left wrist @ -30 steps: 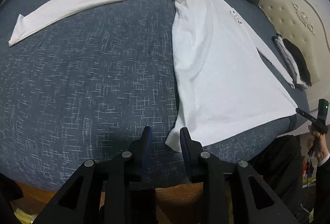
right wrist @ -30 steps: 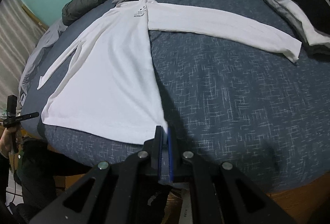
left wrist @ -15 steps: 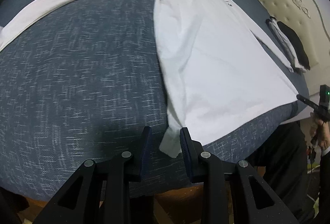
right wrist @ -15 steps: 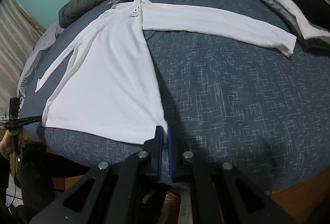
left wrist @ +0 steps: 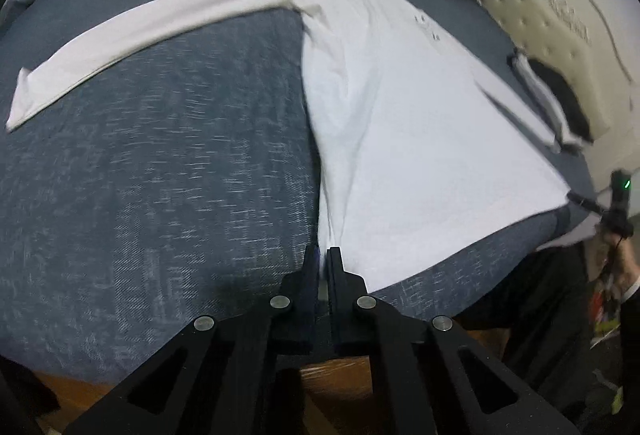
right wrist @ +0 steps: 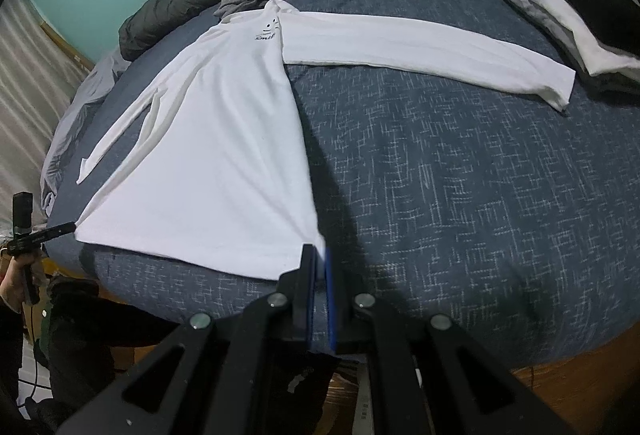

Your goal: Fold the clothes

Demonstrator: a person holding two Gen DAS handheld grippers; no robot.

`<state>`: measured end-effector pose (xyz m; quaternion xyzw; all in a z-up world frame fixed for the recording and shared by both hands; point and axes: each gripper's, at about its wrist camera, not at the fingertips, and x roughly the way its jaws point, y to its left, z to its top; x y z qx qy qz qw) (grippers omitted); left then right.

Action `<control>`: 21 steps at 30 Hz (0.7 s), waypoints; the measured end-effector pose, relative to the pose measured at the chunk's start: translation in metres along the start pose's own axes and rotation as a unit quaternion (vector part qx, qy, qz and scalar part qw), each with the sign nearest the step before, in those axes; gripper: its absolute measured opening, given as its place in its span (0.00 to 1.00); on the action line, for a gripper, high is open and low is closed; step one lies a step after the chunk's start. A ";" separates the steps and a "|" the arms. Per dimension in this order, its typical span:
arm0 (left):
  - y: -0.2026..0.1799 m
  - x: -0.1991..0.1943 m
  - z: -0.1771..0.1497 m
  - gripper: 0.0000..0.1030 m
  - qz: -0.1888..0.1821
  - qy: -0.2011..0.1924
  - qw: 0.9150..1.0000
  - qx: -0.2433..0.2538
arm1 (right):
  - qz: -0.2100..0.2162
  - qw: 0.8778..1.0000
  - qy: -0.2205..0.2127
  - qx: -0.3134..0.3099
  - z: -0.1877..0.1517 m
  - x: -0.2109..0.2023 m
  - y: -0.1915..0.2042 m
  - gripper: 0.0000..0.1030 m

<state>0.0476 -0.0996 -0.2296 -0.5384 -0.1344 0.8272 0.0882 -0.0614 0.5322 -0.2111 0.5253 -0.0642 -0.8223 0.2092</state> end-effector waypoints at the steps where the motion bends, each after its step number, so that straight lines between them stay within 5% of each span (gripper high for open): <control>1: 0.002 -0.003 -0.002 0.04 0.000 -0.002 1.000 -0.004 | 0.001 1.000 0.001 -0.001 0.000 0.000 0.001 0.04; 13: 0.026 0.036 -0.006 0.07 0.005 0.029 0.997 -0.072 | 0.005 0.999 0.037 -0.003 -0.010 0.023 0.003 0.04; 21: 0.034 0.025 0.020 0.08 0.049 -0.005 0.997 -0.064 | 0.001 1.000 0.021 0.011 0.004 0.010 -0.008 0.09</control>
